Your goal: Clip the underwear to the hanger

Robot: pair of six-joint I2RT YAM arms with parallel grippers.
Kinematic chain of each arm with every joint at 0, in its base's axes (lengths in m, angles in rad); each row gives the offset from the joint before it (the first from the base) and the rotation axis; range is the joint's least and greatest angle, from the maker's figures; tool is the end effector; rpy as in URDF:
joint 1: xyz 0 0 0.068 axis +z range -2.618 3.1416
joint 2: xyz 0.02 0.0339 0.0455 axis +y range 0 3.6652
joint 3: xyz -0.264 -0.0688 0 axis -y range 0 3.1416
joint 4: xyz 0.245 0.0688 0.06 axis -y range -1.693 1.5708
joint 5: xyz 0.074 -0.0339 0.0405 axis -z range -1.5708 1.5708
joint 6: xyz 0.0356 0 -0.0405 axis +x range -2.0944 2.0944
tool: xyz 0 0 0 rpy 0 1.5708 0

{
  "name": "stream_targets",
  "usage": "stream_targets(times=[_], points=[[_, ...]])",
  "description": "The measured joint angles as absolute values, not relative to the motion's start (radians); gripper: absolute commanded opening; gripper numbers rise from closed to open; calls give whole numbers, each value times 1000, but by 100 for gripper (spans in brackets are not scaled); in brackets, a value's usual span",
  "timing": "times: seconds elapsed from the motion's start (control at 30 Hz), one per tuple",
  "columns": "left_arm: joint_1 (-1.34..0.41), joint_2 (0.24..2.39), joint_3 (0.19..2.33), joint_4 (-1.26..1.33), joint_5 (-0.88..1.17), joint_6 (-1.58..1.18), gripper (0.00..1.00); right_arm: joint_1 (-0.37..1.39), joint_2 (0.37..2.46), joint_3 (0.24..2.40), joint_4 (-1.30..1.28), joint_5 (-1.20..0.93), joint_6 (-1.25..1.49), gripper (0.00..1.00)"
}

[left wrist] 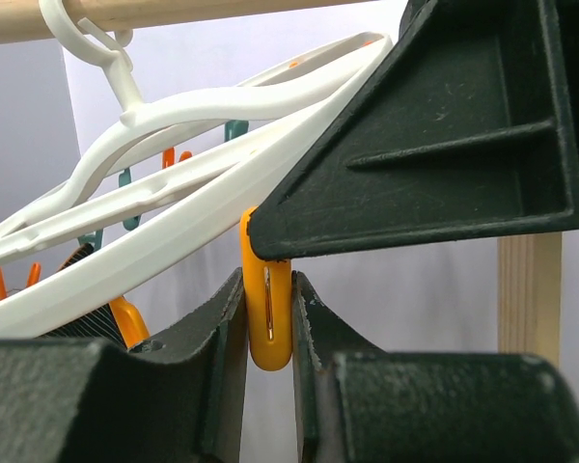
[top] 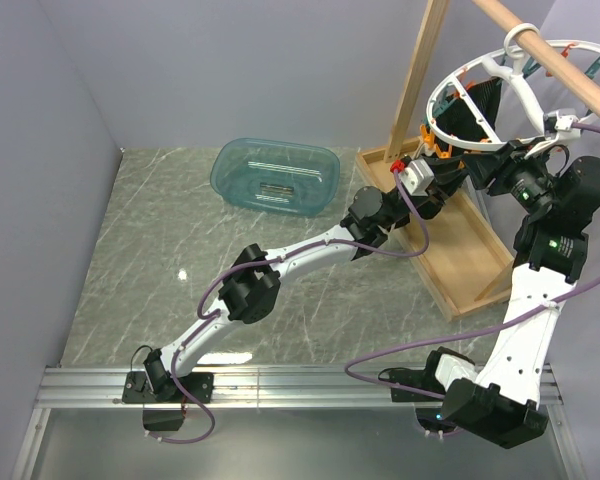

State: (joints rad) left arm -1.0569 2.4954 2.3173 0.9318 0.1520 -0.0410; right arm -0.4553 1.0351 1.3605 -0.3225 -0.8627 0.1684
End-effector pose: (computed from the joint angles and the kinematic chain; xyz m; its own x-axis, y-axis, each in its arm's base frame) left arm 0.2716 -0.4922 0.3628 0.2986 -0.6114 -0.7328 0.9281 0.3650 0.0736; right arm 0.1873 -0.0616 0.4760 -0.0638 0.1526 -0.9862 -0.3911 0.9054 0.1654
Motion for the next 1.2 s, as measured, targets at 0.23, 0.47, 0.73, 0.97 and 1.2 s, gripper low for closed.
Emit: stream_targets(times=[0.23,0.47,0.73,0.97,1.2], points=[[-1057,2495,2317,932,153,-39,20,-442,1034,1347,-319,-859,186,54],[-1057,2495,2317,937,153,-37,23,-436,1033,1347,-313,-839,184,30],[-1065,2466,2228,960,187,-25,73,-430,1048,1346,-299,-819,188,2],[-1069,2285,1913,935,231,-41,82,-430,1053,1346,-301,-821,189,0],[-989,1943,1542,867,334,-15,75,-430,1053,1346,-300,-822,189,0]])
